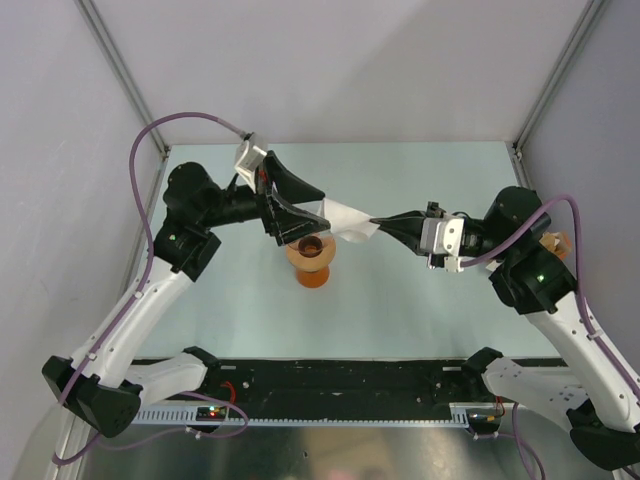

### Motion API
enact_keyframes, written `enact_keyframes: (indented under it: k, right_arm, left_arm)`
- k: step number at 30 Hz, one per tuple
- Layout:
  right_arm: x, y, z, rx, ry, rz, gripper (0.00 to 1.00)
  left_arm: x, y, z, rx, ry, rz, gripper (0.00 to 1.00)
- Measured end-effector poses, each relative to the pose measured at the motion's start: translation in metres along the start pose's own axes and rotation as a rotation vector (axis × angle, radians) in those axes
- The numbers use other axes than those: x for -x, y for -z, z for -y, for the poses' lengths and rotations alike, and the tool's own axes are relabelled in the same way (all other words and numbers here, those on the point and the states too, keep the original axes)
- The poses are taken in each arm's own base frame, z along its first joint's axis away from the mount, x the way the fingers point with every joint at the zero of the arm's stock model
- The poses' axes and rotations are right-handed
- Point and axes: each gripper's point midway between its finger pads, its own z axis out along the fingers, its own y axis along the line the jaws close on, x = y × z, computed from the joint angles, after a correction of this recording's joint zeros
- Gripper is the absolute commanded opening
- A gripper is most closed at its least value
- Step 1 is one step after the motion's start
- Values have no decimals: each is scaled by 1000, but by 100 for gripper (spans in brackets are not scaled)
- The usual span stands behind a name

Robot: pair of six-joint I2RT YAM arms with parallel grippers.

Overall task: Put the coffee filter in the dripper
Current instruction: Place the coffee filter in the coffee dripper.

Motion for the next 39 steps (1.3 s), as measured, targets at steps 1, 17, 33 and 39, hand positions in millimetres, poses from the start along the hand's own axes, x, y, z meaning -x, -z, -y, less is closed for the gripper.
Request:
enact_keyframes:
  k: [1,17,33,39]
  right_arm:
    - [1,0,0,-1,2,2,9]
    - [1,-1,9,-40,21,6,11]
    - [4,-2,10,-46,5,21,1]
    - [4,-2,8,-35,25,26,0]
  left_arm:
    - [1,0,0,-2,-4,3,87]
    - [5,-2,8,-62,-59,20,84]
    - [8,-4,11,-91,-162,31,78]
    - [7,1,6,-69,-148,41,74]
